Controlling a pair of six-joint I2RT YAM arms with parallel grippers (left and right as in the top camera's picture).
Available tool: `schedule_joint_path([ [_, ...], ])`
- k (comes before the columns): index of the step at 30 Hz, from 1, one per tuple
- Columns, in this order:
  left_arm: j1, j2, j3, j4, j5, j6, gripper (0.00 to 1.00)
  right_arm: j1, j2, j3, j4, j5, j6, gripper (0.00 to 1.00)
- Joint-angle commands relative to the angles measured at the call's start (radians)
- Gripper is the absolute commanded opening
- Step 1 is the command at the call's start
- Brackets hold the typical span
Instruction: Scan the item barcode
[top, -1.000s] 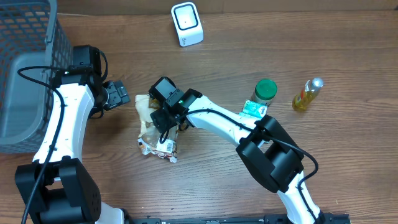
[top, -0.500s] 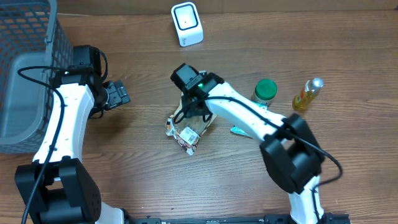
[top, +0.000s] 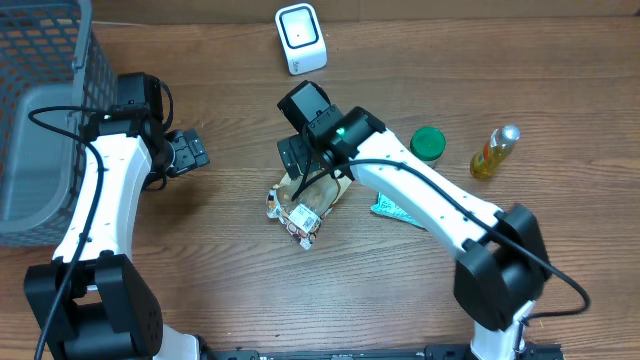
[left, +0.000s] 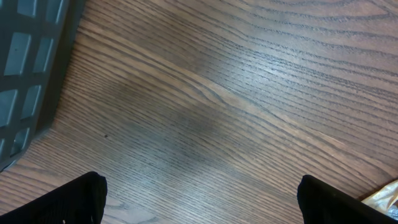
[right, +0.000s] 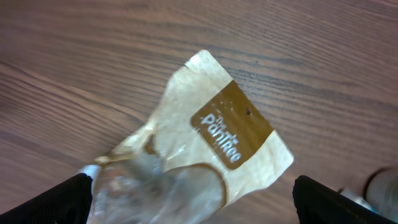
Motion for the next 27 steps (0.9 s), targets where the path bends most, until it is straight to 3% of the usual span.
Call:
schedule_joint_path([
  [1,-0.003,-0.023,0.005,0.0,0.001,0.022,0.99,-0.031,0.075,-0.012,0.025,-0.002,-0.134,1.0],
  [7,-0.003,-0.023,0.005,0.0,0.001,0.022,0.99,-0.094,0.135,-0.012,0.083,-0.052,-0.132,1.0],
  [14,-0.003,-0.023,0.005,0.0,0.001,0.022,1.0,-0.175,0.144,-0.013,0.047,-0.312,-0.132,1.0],
  [27,-0.003,-0.023,0.005,0.0,0.001,0.022,1.0,-0.194,0.144,-0.117,0.101,-0.428,-0.24,1.0],
])
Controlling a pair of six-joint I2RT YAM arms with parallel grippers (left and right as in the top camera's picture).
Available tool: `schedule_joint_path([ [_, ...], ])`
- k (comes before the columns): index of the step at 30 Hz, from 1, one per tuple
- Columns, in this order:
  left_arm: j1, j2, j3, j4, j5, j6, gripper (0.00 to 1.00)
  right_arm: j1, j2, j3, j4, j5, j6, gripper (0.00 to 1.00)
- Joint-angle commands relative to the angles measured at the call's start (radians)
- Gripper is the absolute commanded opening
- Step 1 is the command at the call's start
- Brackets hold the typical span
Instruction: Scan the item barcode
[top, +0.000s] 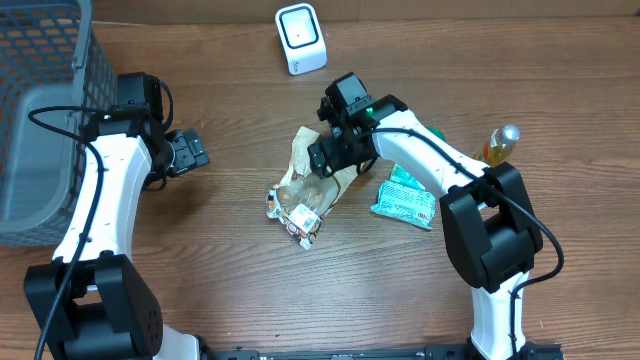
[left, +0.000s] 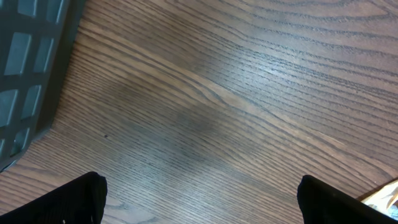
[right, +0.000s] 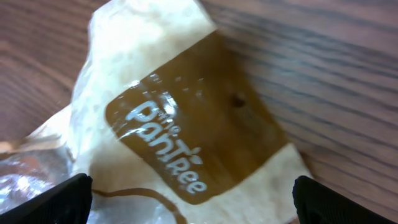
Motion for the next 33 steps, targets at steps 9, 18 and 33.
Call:
schedule_joint_path([
  [9,-0.003,-0.023,0.005,0.0,0.001,0.022,1.0,0.034,0.002,-0.04,-0.095,-0.296,-0.035,1.0],
  [18,-0.003,-0.023,0.005,0.0,0.002,0.022,0.99,0.112,-0.033,-0.002,-0.146,-0.241,-0.008,1.0],
  [33,-0.003,-0.023,0.005,0.0,0.001,0.022,1.0,0.173,-0.084,-0.04,-0.441,-0.077,0.156,0.93],
])
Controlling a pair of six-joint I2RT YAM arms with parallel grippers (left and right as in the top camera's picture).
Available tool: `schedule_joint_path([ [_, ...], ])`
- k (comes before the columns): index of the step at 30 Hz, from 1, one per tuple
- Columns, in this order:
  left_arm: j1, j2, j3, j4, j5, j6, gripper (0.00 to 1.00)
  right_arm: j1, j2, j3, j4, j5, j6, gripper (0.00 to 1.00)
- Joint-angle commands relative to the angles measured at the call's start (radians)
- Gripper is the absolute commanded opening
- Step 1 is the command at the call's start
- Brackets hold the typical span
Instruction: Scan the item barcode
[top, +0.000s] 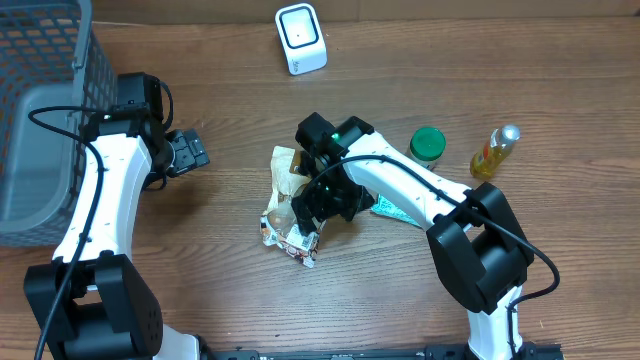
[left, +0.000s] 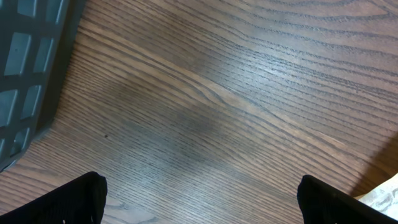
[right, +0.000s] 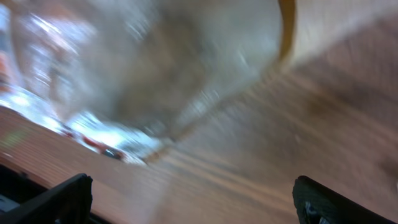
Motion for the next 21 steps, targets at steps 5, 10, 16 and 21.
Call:
schedule_joint_path([
  [5,-0.003,-0.023,0.005,0.0,0.001,0.022,1.0,0.002,-0.032,-0.091,0.005,0.026,0.097,0.2],
  [10,-0.003,-0.023,0.005,0.0,0.001,0.022,1.0,0.007,-0.032,-0.17,0.11,-0.048,0.187,0.22],
  [16,-0.003,-0.023,0.005,0.0,0.001,0.022,1.0,0.009,-0.032,-0.204,0.211,-0.243,0.187,0.23],
  [21,-0.003,-0.023,0.005,0.0,0.001,0.022,0.99,0.024,-0.032,-0.204,0.311,-0.337,0.188,0.25],
])
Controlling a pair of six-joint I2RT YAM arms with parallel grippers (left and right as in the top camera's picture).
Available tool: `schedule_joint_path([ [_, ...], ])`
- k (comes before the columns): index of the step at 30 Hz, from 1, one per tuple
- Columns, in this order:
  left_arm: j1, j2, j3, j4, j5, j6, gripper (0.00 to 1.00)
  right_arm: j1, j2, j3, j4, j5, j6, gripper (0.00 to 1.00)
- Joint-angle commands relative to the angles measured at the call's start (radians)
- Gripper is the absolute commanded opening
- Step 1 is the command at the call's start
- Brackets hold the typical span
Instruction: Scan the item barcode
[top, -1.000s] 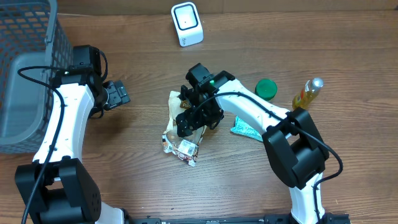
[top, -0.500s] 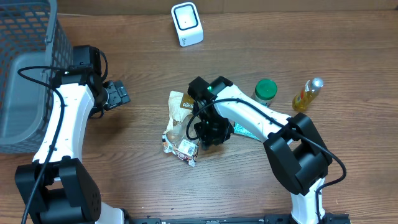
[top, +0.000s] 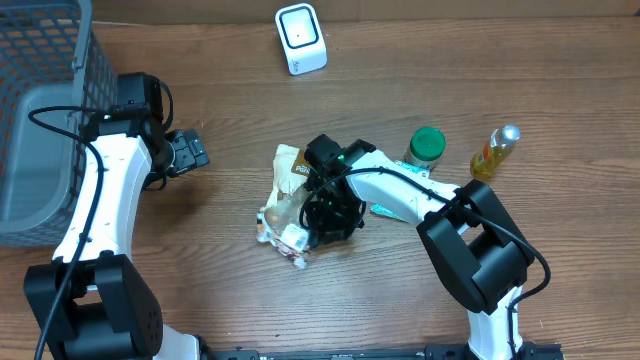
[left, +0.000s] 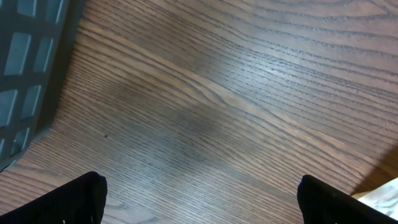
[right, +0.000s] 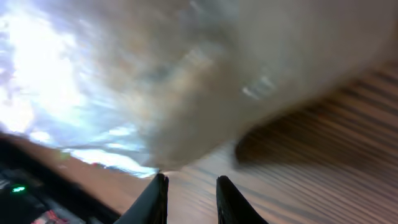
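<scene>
A tan and clear snack bag with a brown label lies crumpled at the table's middle. A barcode sticker shows at its lower end. My right gripper presses against the bag's right side. In the right wrist view the bag fills the frame, blurred, and the right gripper has its jaws drawn to a narrow gap with wood showing between them. The bag's edge touches the left fingertip. A white scanner stands at the back. My left gripper hovers open over bare wood.
A grey mesh basket sits at the far left. A green-lidded jar and a small yellow oil bottle stand at the right. A teal packet lies partly under my right arm.
My right gripper's jaws have gone from wide apart to a narrow gap at the bag's edge. The gripper sits slightly lower on the bag's right side. The bag has bunched a little leftward.
My right gripper first hung open over the bag's labelled top end, then was beside that end from the right. Later it was low against the bag's right side, still wide. Now its jaws are nearly together there. My left arm has stayed still throughout.
</scene>
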Motion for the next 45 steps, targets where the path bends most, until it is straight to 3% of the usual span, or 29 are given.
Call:
schedule_joint_path([
  [1,-0.003,-0.023,0.005,0.0,0.001,0.022,1.0,0.024,-0.031,-0.004,0.055,-0.107,0.015,0.27],
  [9,-0.003,-0.023,0.005,0.0,0.001,0.022,1.0,0.063,-0.031,0.015,0.177,-0.123,0.043,0.32],
  [12,-0.003,-0.023,0.005,0.0,0.001,0.022,0.99,0.063,-0.037,0.077,0.175,-0.161,0.042,0.4],
  [22,-0.002,-0.023,0.005,0.0,0.001,0.022,0.99,0.005,-0.076,0.222,0.15,-0.064,-0.075,0.8],
  [24,-0.002,-0.023,0.005,0.0,0.001,0.022,1.0,-0.018,-0.076,0.222,0.15,-0.015,-0.076,1.0],
  [39,-0.002,-0.023,0.005,0.0,0.001,0.022,1.0,-0.148,-0.065,0.22,0.161,0.335,-0.076,1.0],
  [45,-0.002,-0.023,0.005,0.0,0.001,0.022,0.99,-0.148,-0.041,0.214,0.164,0.344,-0.186,1.0],
])
